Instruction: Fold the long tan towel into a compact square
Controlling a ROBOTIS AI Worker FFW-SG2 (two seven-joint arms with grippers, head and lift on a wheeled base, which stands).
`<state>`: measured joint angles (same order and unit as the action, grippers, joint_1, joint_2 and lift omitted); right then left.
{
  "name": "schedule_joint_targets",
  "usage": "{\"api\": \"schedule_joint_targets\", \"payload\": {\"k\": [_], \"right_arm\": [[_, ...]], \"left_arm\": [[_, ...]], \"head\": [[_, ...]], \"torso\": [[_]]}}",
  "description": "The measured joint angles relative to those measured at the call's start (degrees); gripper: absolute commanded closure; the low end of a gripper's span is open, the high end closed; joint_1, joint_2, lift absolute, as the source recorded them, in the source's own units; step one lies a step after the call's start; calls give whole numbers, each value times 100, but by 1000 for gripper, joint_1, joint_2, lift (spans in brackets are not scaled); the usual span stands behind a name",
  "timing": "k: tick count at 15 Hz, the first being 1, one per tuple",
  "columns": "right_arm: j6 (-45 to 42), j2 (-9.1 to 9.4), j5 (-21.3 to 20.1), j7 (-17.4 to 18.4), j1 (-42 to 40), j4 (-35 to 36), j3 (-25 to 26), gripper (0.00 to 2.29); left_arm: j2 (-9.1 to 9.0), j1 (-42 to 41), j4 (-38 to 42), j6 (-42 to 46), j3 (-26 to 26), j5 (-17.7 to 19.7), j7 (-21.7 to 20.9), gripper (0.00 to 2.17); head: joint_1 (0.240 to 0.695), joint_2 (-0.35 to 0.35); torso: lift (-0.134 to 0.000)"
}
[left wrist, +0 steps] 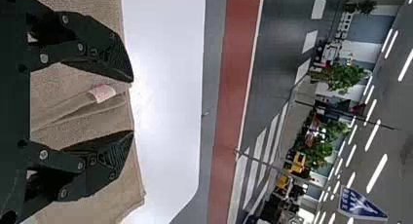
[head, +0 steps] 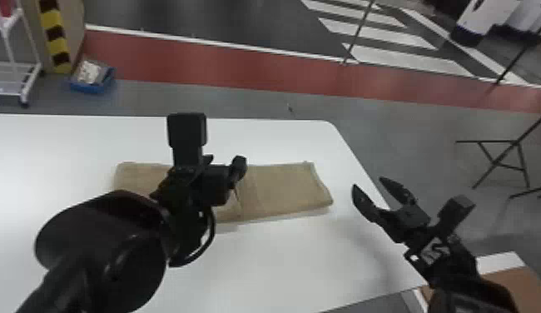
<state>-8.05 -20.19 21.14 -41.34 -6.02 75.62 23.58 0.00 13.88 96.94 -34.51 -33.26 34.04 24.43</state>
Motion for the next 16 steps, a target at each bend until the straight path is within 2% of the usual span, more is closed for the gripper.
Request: {"api": "schedule_joint_targets", "payload": {"k": [2,4,5,7,9,10,12,14,16], "right_arm": [[641,187,-55,124,-20,476,-57,215],[1457,440,-169,514,-21,1038,-181,248],[1888,527,-219,830,-13,1301,-349,286],[2453,585,-243,1243,28,1649,-828,343],[2988,706,-242,1539,125,1944,-1354,377],[3210,807,-249,1598,184,2042,-1531,377],[3540,996,-322,1818,317,2164,-1919,380],[3693,1036,-368,1980,426,2190,-2238,475],[3829,1051,-510,2148,536,2194,-2465,475]], "left_arm": [[0,-182,300,24,137,-128,-107,70],[19,-414,667,27,312,-495,-214,76],[163,-534,872,22,415,-614,-285,83],[612,-873,1254,13,744,-690,-543,87],[1046,-1255,1567,14,1062,-1008,-685,87],[1167,-1416,1677,-2,1184,-1224,-697,87],[1308,-1795,1887,-37,1520,-1540,-858,87],[1386,-2044,1985,-39,1735,-1600,-962,90],[1426,-2192,2016,-17,1830,-1610,-1015,90]], "head": [[695,-350],[695,-350],[695,-350],[695,-350],[695,-246],[695,-200],[695,-122],[695,-56],[695,-32]], "torso": [[-125],[-125],[-125],[-125],[-125],[-125],[-125],[-125],[-125]]}}
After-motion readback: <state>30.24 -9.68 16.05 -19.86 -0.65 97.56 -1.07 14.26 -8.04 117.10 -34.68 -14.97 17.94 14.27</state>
